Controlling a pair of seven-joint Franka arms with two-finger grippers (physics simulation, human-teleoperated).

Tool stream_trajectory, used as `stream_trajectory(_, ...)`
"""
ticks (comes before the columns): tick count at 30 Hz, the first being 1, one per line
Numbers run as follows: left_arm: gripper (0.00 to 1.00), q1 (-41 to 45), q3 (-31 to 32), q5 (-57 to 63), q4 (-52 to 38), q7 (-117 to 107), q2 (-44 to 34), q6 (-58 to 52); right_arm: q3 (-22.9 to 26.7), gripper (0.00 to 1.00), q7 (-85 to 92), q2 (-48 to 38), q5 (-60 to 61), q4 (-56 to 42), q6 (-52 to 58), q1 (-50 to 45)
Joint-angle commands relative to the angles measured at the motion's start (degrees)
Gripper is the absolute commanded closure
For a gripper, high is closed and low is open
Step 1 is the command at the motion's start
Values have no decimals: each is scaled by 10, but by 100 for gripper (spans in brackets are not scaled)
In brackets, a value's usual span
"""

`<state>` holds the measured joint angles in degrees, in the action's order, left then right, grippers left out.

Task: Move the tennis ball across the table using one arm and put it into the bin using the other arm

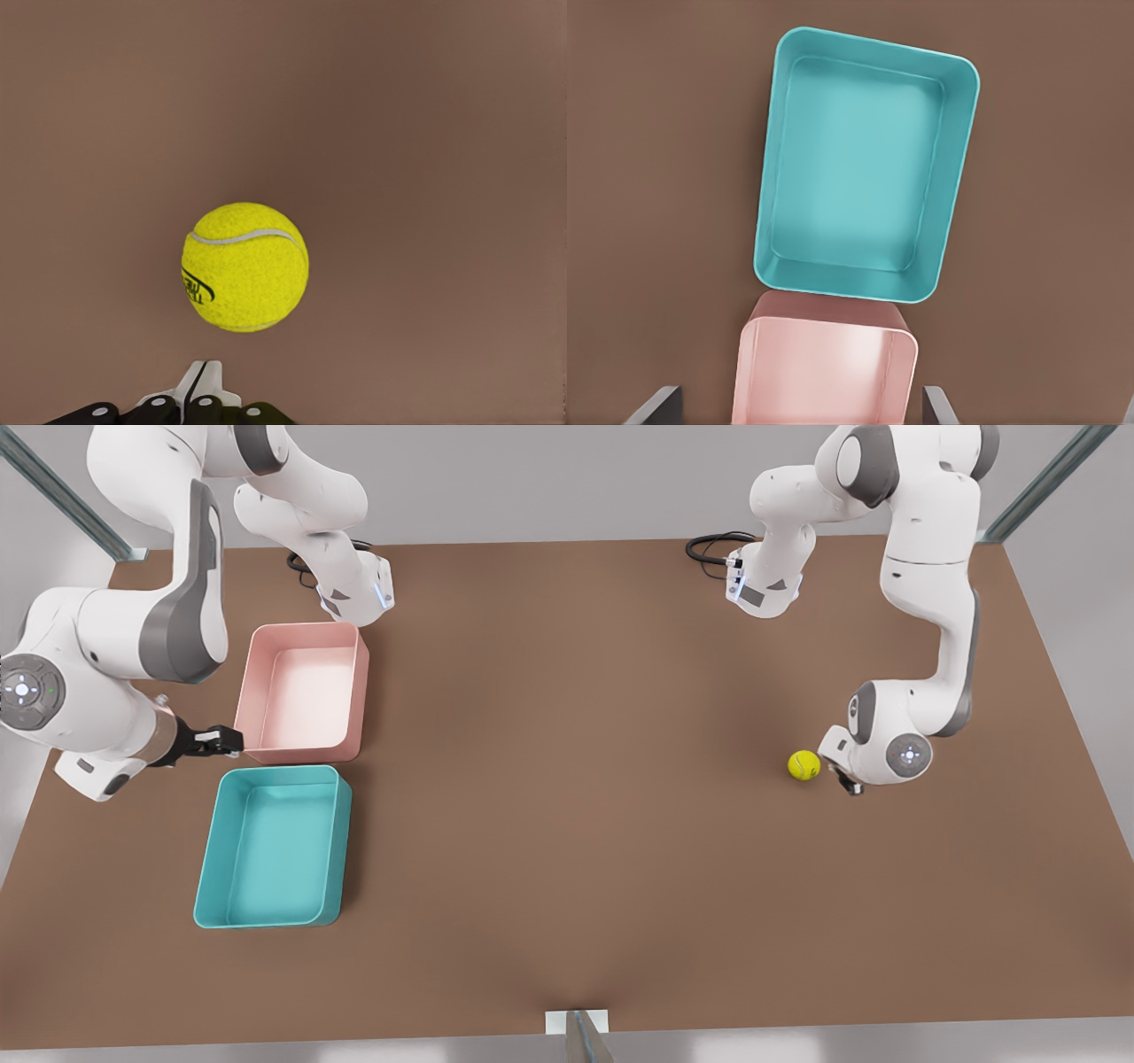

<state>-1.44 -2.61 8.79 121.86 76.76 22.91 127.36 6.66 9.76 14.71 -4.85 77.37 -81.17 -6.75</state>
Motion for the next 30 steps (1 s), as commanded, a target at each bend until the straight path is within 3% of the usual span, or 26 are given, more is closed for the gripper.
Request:
stream_trajectory(1, 79, -6, 0, -10, 3, 253, 3, 3, 0, 0, 9, 0, 0, 0, 0, -2)
stream_trajectory(7, 79, -10, -1, 4, 13, 293, 20, 9, 0, 0, 10, 1, 0, 0, 0, -2)
stream_trajectory(13, 79, 22, 0, -21, 8, 162, 23, 42, 0, 0, 11, 1, 0, 0, 0, -2)
stream_trajectory(17, 79, 78, 126, -14, -27, -318, 22, 32, 0, 0, 11, 1, -1, 0, 0, -2)
stream_trajectory(19, 79, 78, 132, -38, -70, -545, 23, 3, 0, 0, 11, 1, -1, 0, 0, -2)
stream_trajectory(22, 78, 70, 131, -40, -89, -580, 24, -2, 0, 0, 12, 1, -1, 0, 0, -2)
stream_trajectory(23, 60, 69, 109, -56, -104, -675, 2, -38, 0, 0, 12, 0, -1, 0, 0, -2)
stream_trajectory(24, 0, 89, 82, -63, -119, -724, -65, -120, 0, 0, 12, 0, -1, 0, 0, -2)
stream_trajectory(25, 0, 100, 11, -74, -139, -731, -136, -216, 0, 0, 12, 0, -1, 0, 0, -2)
stream_trajectory(26, 0, 100, -50, -186, -268, -732, -114, -392, 0, 0, 12, 0, 0, 0, 0, -2)
stream_trajectory(28, 0, 102, -72, -178, -309, -807, -113, -444, 0, 0, 11, 1, 0, 0, 0, -2)
stream_trajectory(30, 0, 102, -41, -98, -309, -825, -123, -435, -1, 0, 3, 20, 10, -6, -7, -15)
